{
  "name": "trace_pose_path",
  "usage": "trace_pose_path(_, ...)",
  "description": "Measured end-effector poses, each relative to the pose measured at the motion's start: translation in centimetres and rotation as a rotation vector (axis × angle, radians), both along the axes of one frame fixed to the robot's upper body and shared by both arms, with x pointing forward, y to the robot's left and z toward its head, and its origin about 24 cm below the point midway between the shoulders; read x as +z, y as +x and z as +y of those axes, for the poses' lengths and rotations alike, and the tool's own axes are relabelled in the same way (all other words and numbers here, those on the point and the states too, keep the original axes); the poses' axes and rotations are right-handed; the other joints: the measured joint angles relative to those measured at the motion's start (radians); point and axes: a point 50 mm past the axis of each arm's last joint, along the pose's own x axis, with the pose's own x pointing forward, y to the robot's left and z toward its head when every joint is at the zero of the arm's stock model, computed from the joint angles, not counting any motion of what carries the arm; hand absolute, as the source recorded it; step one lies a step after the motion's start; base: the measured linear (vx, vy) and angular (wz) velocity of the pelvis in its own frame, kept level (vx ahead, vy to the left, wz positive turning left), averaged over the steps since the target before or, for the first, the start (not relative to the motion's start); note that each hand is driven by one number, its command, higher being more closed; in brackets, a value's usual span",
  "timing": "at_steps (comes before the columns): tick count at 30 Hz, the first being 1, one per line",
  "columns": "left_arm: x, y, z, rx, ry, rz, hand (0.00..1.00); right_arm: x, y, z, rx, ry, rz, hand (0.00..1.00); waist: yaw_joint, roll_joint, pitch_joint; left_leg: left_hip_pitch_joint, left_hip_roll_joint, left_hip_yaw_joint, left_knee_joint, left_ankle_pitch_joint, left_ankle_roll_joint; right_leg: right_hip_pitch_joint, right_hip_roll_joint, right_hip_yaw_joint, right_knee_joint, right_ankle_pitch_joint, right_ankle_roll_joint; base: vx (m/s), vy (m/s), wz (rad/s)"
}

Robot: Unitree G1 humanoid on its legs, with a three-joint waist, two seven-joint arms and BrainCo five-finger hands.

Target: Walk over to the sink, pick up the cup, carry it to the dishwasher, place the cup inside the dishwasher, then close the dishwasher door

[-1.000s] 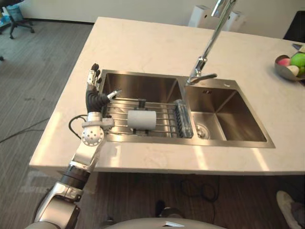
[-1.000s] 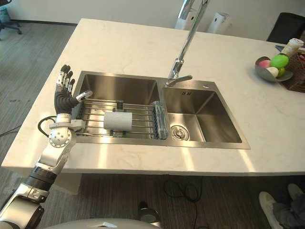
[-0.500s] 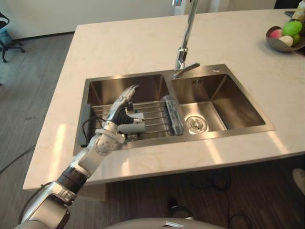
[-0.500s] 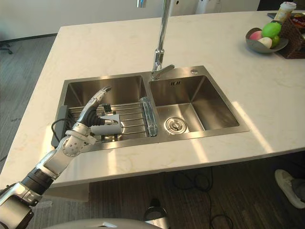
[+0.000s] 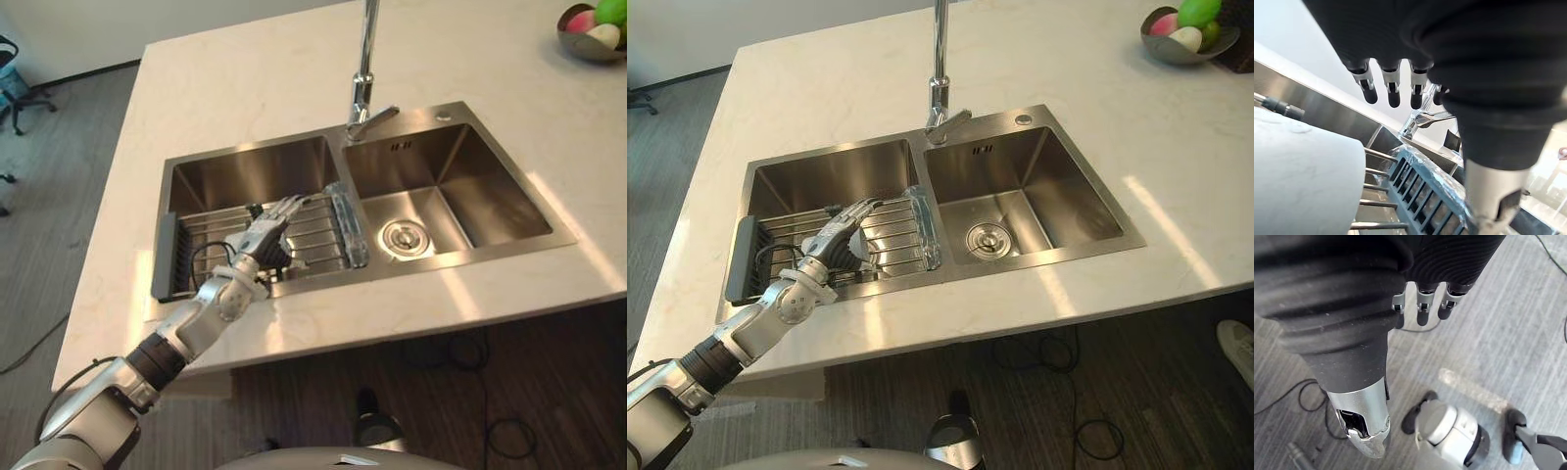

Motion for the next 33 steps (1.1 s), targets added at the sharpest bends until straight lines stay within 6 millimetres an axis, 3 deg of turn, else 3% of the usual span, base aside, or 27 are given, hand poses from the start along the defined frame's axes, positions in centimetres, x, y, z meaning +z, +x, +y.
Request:
trace_pose_path(12, -2.0, 0.7, 1.4, 0.130, 0.155, 0.039, 0.00, -0.2, 0.2, 0.6, 0.005, 0.024, -0.013, 0.00, -0.009, 0.011, 0.014, 0.002, 0.019, 0.025, -0.035, -0.012, 0.011, -0.018, 0.012, -0.036, -0.007, 0.015, -0.012, -0.06, -0.014, -0.04)
trace_pose_path(20, -2.5, 0.4, 1.2, 0.188, 0.102, -0.010, 0.00, -0.4, 0.5, 1.1, 0.056, 0.043, -0.007, 0.00, -0.009, 0.019, 0.009, 0.010, 0.015, 0.024, -0.034, -0.002, 0.012, -0.012, 0.012, -0.042, -0.007, 0.021, -0.012, 0.04, 0.007, 0.01)
trace_pose_path(33, -3.0, 1.0, 3.2, 0.319, 0.069, -0.025, 0.00, -0.4, 0.4, 1.4, 0.068, 0.061, -0.015, 0.00, -0.009, 0.007, 0.016, 0.010, 0.022, 0.024, -0.034, -0.002, 0.005, -0.016, 0.014, -0.049, -0.007, 0.019, -0.010, -0.01, -0.001, 0.00)
